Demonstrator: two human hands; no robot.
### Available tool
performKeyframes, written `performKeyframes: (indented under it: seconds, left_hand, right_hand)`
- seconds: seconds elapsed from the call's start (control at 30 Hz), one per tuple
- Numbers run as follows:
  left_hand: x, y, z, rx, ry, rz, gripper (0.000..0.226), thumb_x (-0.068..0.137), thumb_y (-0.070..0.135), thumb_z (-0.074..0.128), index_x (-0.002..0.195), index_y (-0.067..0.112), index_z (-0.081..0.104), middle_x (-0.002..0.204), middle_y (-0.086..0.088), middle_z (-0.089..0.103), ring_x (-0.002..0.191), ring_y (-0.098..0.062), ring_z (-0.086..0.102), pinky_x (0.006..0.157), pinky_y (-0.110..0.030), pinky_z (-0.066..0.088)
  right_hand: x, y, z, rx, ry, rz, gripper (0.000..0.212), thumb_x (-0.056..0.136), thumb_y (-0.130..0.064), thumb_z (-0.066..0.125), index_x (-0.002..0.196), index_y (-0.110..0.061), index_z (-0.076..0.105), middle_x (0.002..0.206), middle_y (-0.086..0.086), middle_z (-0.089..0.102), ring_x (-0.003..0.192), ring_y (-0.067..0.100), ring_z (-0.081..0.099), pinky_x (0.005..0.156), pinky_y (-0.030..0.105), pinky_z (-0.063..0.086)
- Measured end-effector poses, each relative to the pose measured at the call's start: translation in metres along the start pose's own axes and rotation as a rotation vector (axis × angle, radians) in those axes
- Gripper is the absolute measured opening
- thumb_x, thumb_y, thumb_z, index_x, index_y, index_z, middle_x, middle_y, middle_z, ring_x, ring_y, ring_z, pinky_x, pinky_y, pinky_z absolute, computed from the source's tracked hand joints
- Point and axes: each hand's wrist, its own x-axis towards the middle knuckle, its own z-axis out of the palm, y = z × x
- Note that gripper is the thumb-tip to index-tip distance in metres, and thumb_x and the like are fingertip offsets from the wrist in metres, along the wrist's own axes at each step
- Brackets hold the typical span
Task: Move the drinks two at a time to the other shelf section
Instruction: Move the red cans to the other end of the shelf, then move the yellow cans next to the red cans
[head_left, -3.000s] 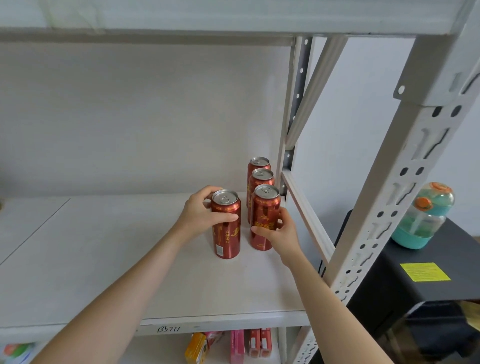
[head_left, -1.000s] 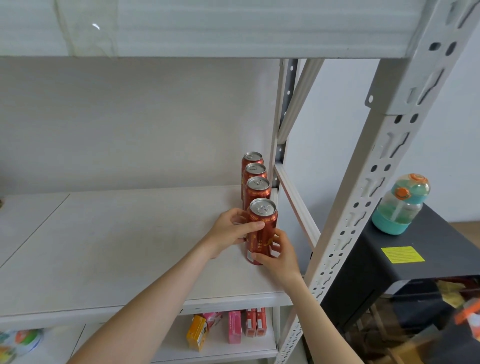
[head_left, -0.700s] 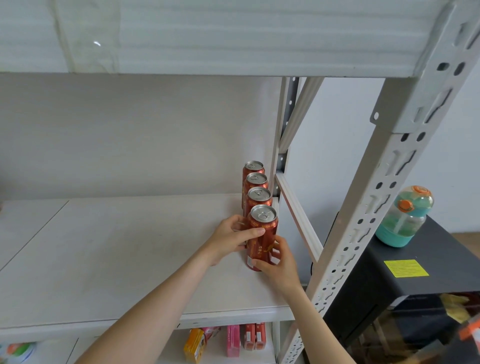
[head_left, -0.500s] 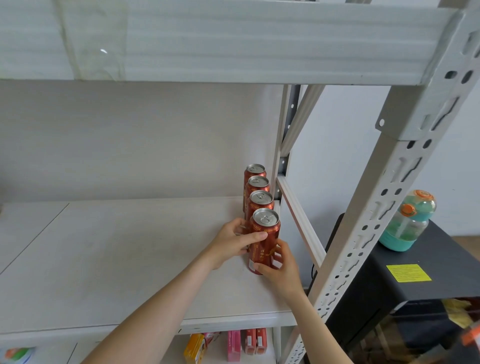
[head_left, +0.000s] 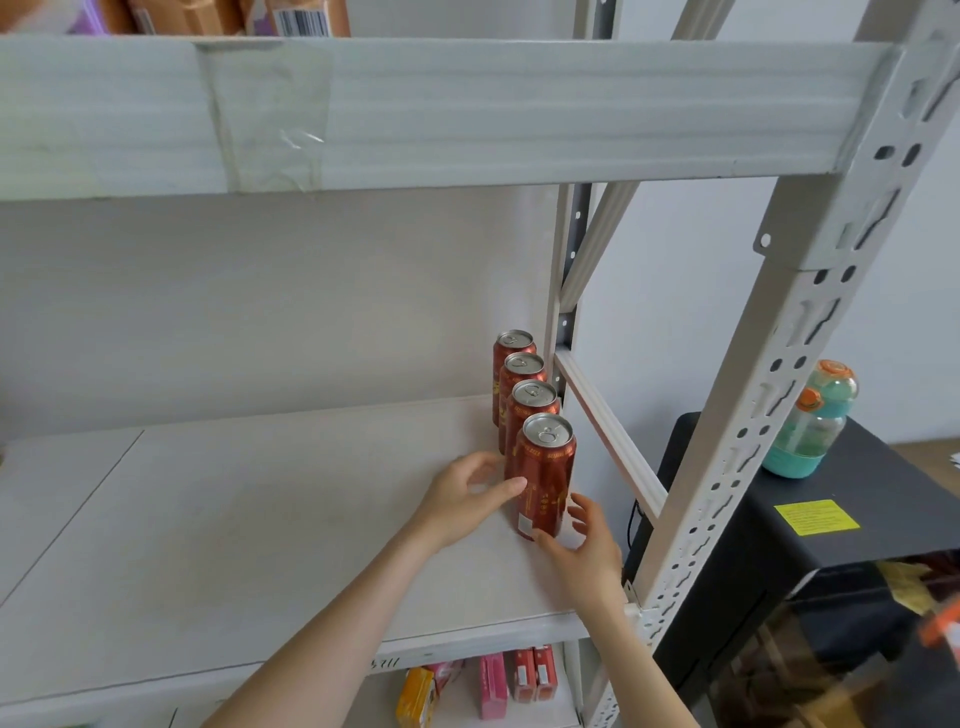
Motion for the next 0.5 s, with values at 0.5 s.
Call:
performKeyframes:
  seconds: [0.5]
  left_hand:
    - [-0.104, -0.085, -0.078, 0.963, 0.153, 0.182, 0.072, 0.084, 0.061, 0.025, 0.129, 0.017, 0.061, 0.134, -0.011, 0.06, 0.125, -0.034, 0.054, 0.1, -0.052, 0.044]
  right_hand:
    - [-0.105, -0.018, 0.019, -0.729, 0.06, -0.279, 0.064, 0.092, -0.047, 0.054, 0.148, -0.021, 0.035, 0.151, 0.001, 0.042, 0.138, 0.025, 0.038, 0.111, 0.045, 0.03]
